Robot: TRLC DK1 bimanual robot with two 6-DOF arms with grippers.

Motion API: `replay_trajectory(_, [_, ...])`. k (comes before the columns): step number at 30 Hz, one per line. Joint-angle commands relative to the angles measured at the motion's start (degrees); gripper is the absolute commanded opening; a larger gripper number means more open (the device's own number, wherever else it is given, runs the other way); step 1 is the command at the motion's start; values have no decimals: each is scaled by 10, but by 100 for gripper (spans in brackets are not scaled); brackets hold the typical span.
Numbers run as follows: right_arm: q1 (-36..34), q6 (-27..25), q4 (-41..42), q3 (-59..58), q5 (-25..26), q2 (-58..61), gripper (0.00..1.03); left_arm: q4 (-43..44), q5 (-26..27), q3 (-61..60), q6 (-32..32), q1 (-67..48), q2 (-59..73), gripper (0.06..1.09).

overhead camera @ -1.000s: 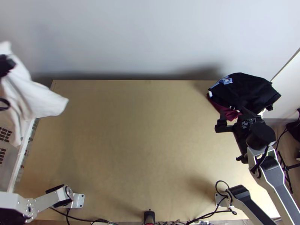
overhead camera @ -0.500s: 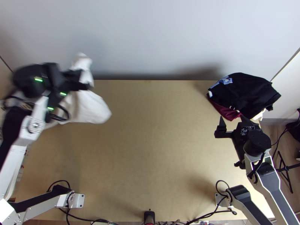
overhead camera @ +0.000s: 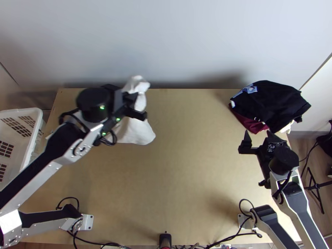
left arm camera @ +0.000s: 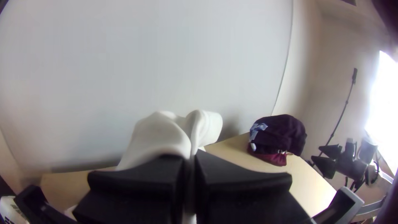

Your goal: Fold the t-shirt

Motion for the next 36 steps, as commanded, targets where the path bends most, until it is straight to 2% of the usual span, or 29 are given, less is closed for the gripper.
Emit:
replay_trajectory(1, [9, 24, 0, -28, -1, -7, 97, 49, -15, 26, -2, -70, 42, 9])
replay_trajectory(20, [1, 23, 18, -81, -2, -19, 97, 124, -16, 176, -27, -157, 166, 9])
replay_trajectory(29, [-1, 21, 23, -93, -2, -20, 97, 154, -16, 333, -47, -182, 200, 9])
replay_trajectory(36, [3, 23, 40, -109, -5, -17, 97, 171, -30, 371, -42, -185, 209, 9])
